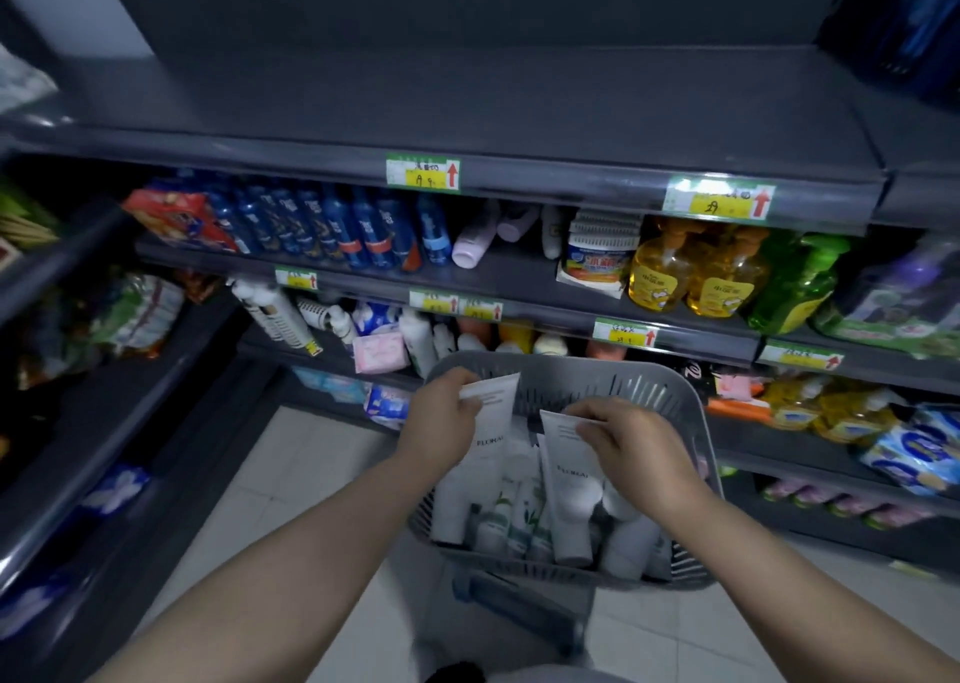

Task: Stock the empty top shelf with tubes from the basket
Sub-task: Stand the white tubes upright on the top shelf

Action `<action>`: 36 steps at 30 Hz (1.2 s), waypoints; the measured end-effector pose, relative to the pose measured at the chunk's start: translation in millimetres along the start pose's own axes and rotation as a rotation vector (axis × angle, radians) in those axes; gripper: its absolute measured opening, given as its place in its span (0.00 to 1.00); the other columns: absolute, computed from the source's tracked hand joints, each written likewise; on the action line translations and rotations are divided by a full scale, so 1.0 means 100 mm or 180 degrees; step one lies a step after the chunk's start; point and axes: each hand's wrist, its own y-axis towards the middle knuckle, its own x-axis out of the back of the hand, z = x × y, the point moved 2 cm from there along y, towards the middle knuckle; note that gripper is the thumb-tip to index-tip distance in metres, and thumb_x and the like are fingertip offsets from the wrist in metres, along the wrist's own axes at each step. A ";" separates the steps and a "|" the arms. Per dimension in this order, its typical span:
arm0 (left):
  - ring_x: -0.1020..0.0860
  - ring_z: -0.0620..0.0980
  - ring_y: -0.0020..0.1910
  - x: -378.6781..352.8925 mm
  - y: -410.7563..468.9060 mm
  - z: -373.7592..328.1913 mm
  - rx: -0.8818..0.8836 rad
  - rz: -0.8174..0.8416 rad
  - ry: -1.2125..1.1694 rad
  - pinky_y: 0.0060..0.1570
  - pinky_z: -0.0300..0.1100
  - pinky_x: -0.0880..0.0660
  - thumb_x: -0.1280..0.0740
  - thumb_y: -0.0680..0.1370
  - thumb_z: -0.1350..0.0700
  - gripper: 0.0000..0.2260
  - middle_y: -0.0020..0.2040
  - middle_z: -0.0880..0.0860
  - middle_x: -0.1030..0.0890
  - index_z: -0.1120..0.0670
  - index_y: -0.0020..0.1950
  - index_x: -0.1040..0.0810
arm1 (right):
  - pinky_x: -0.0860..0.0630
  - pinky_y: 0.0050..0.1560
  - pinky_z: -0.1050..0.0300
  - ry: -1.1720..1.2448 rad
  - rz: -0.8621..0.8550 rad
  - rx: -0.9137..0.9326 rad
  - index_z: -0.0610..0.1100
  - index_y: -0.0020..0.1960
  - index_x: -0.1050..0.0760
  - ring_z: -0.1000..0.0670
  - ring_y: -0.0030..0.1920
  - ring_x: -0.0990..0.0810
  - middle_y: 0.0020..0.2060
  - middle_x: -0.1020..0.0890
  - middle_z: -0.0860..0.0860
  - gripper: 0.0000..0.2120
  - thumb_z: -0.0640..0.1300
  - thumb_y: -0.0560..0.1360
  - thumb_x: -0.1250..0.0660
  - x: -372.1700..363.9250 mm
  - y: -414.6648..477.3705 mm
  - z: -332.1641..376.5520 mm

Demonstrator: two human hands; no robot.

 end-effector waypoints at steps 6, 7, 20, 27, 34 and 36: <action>0.25 0.44 0.37 0.64 0.01 -0.16 -0.0314 -0.0346 -0.0527 0.33 0.36 0.31 0.36 0.78 0.60 0.06 0.41 0.46 0.22 0.50 0.50 0.23 | 0.25 0.54 0.49 -0.0241 -0.0302 0.0185 0.57 0.57 0.22 0.49 0.57 0.20 0.54 0.18 0.55 0.11 0.46 0.77 0.37 0.07 0.12 0.45; 0.25 0.43 0.36 0.76 0.03 -0.16 -0.0388 -0.0393 -0.0509 0.33 0.36 0.31 0.36 0.78 0.59 0.06 0.39 0.45 0.23 0.48 0.49 0.24 | 0.25 0.53 0.49 -0.0253 -0.0331 0.0194 0.57 0.57 0.23 0.49 0.56 0.20 0.53 0.18 0.56 0.11 0.46 0.78 0.37 0.06 0.14 0.54; 0.26 0.47 0.35 2.34 0.32 0.57 -0.0909 -0.0489 -0.0629 0.33 0.40 0.31 0.36 0.79 0.59 0.06 0.42 0.50 0.22 0.50 0.52 0.22 | 0.24 0.52 0.46 -0.0110 -0.1293 -0.0103 0.55 0.57 0.23 0.46 0.54 0.20 0.52 0.17 0.51 0.10 0.45 0.78 0.37 -0.42 0.55 2.00; 0.24 0.49 0.35 3.26 0.71 0.49 -0.1240 -0.0700 -0.1011 0.31 0.41 0.28 0.36 0.78 0.60 0.06 0.46 0.54 0.18 0.51 0.49 0.21 | 0.27 0.44 0.55 0.0107 -0.1794 -0.0013 0.52 0.56 0.23 0.49 0.52 0.21 0.52 0.18 0.52 0.09 0.44 0.78 0.38 -0.23 0.91 2.87; 0.18 0.50 0.47 3.91 1.33 0.05 -0.1268 -0.1137 -0.1514 0.49 0.53 0.19 0.37 0.73 0.60 0.09 0.46 0.47 0.17 0.49 0.47 0.19 | 0.23 0.49 0.50 0.0407 -0.2324 0.0265 0.53 0.54 0.22 0.50 0.53 0.21 0.52 0.18 0.53 0.09 0.44 0.78 0.38 0.29 1.53 3.46; 0.19 0.50 0.47 3.99 1.54 -0.07 -0.1307 -0.1289 -0.1443 0.49 0.50 0.19 0.38 0.72 0.60 0.10 0.46 0.47 0.17 0.49 0.47 0.19 | 0.24 0.47 0.52 0.0462 -0.2464 0.0330 0.54 0.52 0.22 0.52 0.52 0.21 0.51 0.18 0.54 0.08 0.44 0.78 0.38 0.42 1.74 3.52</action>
